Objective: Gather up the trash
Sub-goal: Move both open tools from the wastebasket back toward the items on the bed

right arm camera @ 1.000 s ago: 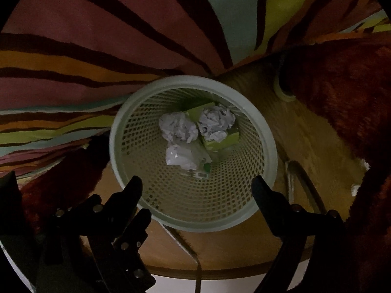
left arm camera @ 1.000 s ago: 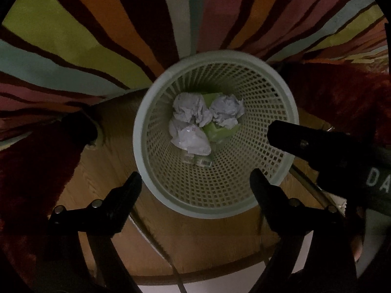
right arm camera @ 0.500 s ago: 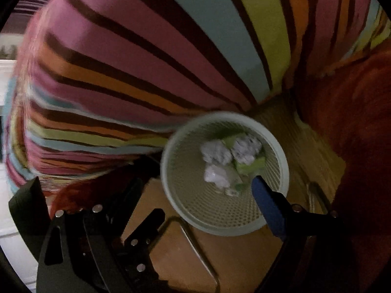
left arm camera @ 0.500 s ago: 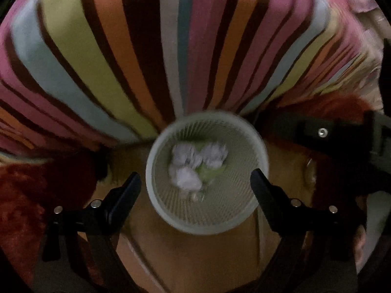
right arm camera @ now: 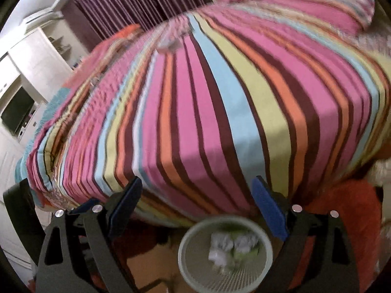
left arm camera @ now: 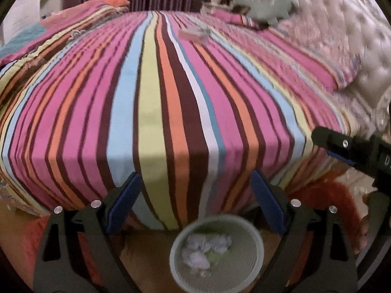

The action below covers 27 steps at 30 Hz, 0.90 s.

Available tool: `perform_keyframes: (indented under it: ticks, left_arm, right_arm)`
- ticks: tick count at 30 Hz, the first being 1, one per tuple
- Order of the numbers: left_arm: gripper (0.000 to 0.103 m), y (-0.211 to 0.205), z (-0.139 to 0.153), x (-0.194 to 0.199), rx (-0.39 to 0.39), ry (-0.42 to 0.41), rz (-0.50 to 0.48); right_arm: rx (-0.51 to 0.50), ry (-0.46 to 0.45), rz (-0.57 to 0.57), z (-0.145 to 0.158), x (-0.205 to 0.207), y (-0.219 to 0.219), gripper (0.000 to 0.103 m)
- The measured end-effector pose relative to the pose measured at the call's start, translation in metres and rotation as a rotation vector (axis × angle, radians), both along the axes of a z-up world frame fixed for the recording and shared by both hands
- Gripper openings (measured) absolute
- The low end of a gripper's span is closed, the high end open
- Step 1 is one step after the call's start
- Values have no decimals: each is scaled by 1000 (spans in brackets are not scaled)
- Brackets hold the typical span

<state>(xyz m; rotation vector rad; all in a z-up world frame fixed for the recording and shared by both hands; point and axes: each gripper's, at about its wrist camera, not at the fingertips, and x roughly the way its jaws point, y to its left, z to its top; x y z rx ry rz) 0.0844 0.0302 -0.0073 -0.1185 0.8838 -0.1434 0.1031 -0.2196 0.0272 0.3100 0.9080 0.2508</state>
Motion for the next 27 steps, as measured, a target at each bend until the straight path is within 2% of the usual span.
perform_keyframes:
  ticks: [8,12,14,16,22,27]
  left_arm:
    - [88,23,26,34,-49,-81,51]
    - [88,32,31,54,-89,-94,73]
    - [88,33,33,64,-92,-93,66]
    - [94,32,35,74,-90,-93,59]
    - [94,33,37,103,-127,-92,44]
    - [94,23,44,124,-82,-126,7]
  right_arm:
    - [-108,-119,1,32,26,7,87]
    - [-120,-128,-4,39,44,4,87]
    - [-118,-123,-8,39,55,2,87]
    - [-119,-125,-11,40,61,1,87]
    - [-165,-143,-13,43,80,-1,87]
    - [-177,-146,-21,42,99,-2,87]
